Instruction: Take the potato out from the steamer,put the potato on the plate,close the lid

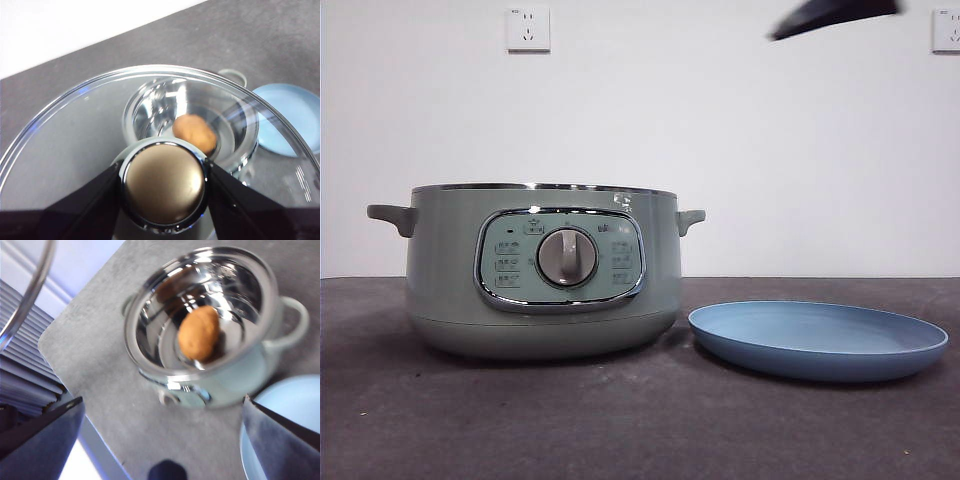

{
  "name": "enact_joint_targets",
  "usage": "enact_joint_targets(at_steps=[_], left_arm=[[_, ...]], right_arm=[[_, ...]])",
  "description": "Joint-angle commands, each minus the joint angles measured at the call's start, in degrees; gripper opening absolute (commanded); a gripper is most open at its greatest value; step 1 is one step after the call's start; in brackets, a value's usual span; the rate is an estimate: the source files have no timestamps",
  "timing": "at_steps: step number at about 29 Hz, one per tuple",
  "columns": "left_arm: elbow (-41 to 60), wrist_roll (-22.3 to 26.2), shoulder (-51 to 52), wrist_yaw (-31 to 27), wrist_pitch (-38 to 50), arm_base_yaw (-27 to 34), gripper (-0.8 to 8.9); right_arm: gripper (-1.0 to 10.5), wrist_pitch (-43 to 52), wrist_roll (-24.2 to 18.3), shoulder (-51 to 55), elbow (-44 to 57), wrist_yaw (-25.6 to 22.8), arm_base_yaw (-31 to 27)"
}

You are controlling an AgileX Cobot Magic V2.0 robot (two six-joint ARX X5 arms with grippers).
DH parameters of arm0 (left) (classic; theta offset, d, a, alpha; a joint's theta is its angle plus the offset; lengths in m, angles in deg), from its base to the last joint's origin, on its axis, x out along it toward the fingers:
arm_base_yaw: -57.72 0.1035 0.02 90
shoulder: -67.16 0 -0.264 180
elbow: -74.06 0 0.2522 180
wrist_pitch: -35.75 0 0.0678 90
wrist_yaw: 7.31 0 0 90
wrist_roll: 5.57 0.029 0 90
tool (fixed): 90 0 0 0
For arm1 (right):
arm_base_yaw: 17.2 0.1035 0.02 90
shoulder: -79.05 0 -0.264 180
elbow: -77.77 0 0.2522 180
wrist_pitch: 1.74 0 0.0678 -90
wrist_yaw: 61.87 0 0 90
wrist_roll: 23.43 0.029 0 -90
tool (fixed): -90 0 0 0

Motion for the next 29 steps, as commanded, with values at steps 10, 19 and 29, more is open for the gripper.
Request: enact_joint_targets(at_steps=[10, 19, 29], left_arm=[[-0.85, -5.2, 11.08, -2.03, -9.33, 0.13, -0.09], [-0.87, -5.03, 11.37, -1.9, -11.72, 0.13, -0.09], [-0.87, -3.5, 11.37, -1.57, -11.76, 0.09, -0.09]], right_arm=[[6.2, 0.31, -0.44, -28.72, -25.29, -14.16, 12.52], [6.2, 3.32, -1.75, -42.25, -31.19, -26.38, 16.52], [6.2, 4.81, -1.44, -51.52, -31.19, -31.58, 17.38]])
